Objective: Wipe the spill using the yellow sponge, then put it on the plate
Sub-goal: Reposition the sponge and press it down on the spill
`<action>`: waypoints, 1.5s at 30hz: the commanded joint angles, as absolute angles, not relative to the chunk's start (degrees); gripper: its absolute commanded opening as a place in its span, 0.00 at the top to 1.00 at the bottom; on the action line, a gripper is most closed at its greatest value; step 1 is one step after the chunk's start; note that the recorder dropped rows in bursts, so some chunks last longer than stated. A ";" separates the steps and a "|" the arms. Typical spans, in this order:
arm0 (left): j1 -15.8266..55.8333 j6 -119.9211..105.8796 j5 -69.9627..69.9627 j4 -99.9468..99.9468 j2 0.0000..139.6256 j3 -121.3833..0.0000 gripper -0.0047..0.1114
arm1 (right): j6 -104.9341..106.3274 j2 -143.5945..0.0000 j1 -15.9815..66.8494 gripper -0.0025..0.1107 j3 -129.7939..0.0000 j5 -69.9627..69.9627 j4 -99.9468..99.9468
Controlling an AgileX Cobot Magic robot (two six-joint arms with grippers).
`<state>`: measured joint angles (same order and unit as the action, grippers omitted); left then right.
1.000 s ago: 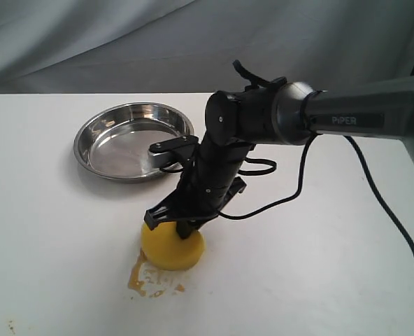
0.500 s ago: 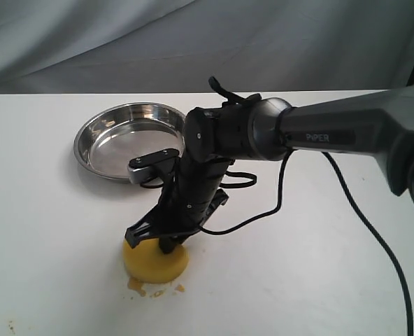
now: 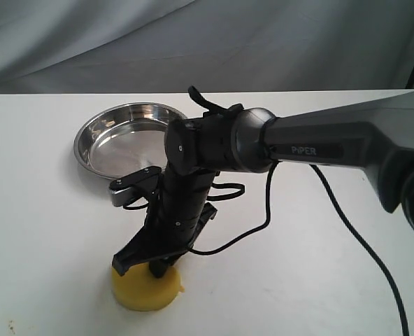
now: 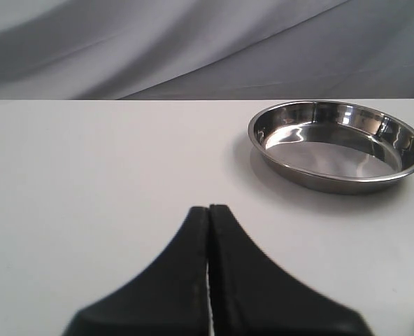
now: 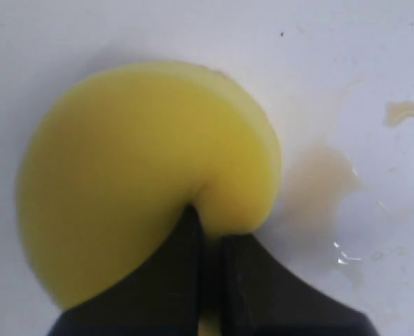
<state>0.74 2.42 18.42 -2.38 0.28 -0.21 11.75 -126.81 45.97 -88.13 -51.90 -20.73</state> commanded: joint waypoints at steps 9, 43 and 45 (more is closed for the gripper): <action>0.59 2.50 17.75 -2.26 0.00 0.00 0.96 | 10.16 -126.92 47.28 0.98 -88.10 -59.83 -11.68; 0.59 2.50 17.75 -2.26 0.00 0.00 0.96 | 5.12 -125.63 42.85 0.98 -88.10 -44.65 -14.28; 0.59 2.50 17.75 -2.26 0.00 0.00 0.96 | 7.35 -125.63 42.85 0.98 -88.10 -44.68 -17.39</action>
